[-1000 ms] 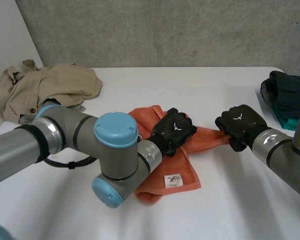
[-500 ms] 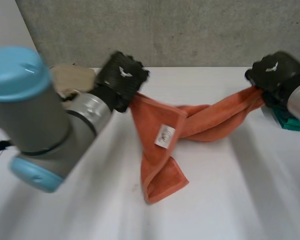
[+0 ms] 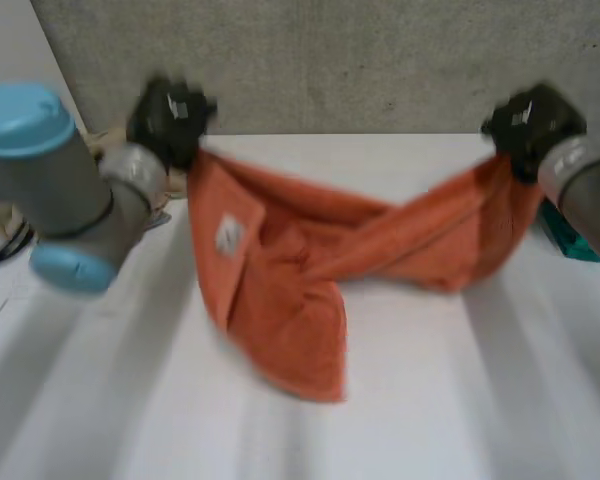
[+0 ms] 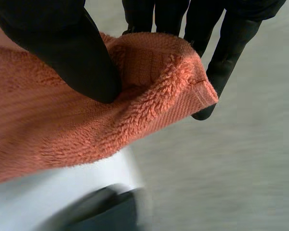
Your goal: Fold the laundry.
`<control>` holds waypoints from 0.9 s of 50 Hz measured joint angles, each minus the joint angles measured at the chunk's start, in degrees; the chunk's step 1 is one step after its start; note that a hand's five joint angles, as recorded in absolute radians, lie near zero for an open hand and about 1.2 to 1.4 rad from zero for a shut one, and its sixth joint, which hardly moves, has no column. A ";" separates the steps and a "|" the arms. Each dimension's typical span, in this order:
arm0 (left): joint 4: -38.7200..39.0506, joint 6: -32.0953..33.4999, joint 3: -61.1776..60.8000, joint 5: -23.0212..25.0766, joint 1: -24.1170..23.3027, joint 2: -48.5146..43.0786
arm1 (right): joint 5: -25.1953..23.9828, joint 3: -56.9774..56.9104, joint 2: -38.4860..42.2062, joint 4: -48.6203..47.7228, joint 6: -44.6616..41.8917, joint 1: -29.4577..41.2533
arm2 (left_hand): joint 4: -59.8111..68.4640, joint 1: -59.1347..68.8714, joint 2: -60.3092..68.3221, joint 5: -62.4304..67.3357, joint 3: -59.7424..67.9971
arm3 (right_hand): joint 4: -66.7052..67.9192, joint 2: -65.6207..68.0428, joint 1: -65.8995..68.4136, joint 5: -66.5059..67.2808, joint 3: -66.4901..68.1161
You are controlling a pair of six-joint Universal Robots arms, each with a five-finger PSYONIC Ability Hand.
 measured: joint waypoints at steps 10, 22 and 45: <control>17.47 -5.59 18.18 -0.26 0.41 -1.73 | 5.16 0.19 -2.70 -36.37 1.26 2.10 | 0.08 0.00 0.00 0.00 0.00 | 0.00 0.00 0.00 0.05 0.02; 16.85 -8.46 -6.38 0.29 0.36 7.77 | -0.06 18.14 -6.72 -36.45 0.96 1.89 | 0.16 0.00 0.00 0.00 0.01 | 0.01 0.51 0.00 0.25 0.04; 9.84 -0.20 -40.88 -0.19 -0.72 14.97 | -5.96 40.59 -6.40 -21.86 -0.48 1.26 | -43.96 -41.13 -43.08 -41.72 -42.66 | 0.07 0.51 0.00 0.44 0.20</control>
